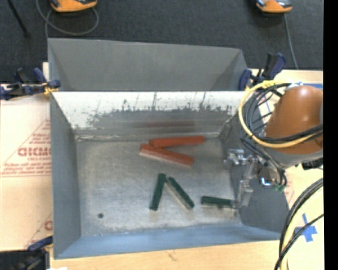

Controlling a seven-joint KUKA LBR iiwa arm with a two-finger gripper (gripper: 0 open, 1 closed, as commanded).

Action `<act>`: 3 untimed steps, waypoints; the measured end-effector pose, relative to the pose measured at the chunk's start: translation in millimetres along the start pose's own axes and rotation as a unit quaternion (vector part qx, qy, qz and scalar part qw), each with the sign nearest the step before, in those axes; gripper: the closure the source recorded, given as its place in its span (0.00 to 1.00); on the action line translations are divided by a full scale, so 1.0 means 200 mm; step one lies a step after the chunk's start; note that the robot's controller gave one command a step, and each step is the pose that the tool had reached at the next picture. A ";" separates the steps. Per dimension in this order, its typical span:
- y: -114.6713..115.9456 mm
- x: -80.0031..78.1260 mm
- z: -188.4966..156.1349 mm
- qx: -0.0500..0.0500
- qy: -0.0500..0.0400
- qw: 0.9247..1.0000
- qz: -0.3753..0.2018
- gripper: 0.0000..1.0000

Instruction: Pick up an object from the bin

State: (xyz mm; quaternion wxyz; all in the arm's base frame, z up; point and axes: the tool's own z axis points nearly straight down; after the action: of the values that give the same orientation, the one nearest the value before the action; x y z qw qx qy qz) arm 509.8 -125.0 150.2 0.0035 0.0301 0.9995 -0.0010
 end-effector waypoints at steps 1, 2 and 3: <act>-0.01 0.00 0.41 -0.001 0.003 0.996 -0.088 0.00; -0.02 -0.01 0.40 0.000 0.000 0.996 -0.089 0.00; -0.02 -0.01 0.40 0.000 0.000 0.996 -0.089 1.00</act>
Offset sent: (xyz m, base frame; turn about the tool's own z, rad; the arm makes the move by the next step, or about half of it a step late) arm 0.0007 -0.0020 -0.0802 -0.1768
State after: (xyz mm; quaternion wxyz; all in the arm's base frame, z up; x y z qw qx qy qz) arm 512.9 -128.6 70.3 0.0035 -0.0590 0.9983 -0.0015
